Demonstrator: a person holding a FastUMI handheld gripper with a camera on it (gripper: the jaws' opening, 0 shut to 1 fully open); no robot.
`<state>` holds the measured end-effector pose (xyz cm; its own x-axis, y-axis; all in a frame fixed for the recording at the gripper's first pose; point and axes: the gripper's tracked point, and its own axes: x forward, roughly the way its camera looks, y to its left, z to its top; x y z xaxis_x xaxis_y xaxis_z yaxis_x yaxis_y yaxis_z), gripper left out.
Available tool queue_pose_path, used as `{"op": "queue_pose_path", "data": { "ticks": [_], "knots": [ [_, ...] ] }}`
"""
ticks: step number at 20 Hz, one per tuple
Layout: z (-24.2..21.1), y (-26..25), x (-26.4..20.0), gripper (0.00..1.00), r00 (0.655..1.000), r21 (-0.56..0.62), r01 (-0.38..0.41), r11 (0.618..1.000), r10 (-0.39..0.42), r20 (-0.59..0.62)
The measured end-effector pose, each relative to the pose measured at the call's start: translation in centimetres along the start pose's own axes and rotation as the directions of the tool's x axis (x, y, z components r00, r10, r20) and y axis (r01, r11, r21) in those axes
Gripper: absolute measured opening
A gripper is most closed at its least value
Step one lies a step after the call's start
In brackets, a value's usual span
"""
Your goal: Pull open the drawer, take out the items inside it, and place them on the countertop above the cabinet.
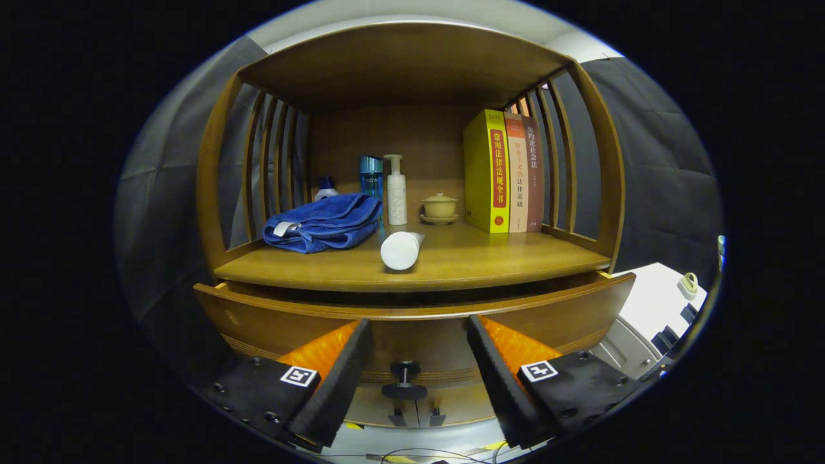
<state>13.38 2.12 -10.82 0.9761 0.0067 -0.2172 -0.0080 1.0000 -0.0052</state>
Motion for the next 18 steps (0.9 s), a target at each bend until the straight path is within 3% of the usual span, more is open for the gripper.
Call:
{"op": "queue_pose_path", "data": {
  "ticks": [15, 18],
  "knots": [
    [0.7, -0.2, 3.0, 0.98, 0.998, -0.044, -0.009, 0.999, 0.011, 0.058],
    [0.4, -0.6, 2.6, 0.98, 1.0, -0.064, -0.003, 0.998, 0.004, 0.015]
  ]
}}
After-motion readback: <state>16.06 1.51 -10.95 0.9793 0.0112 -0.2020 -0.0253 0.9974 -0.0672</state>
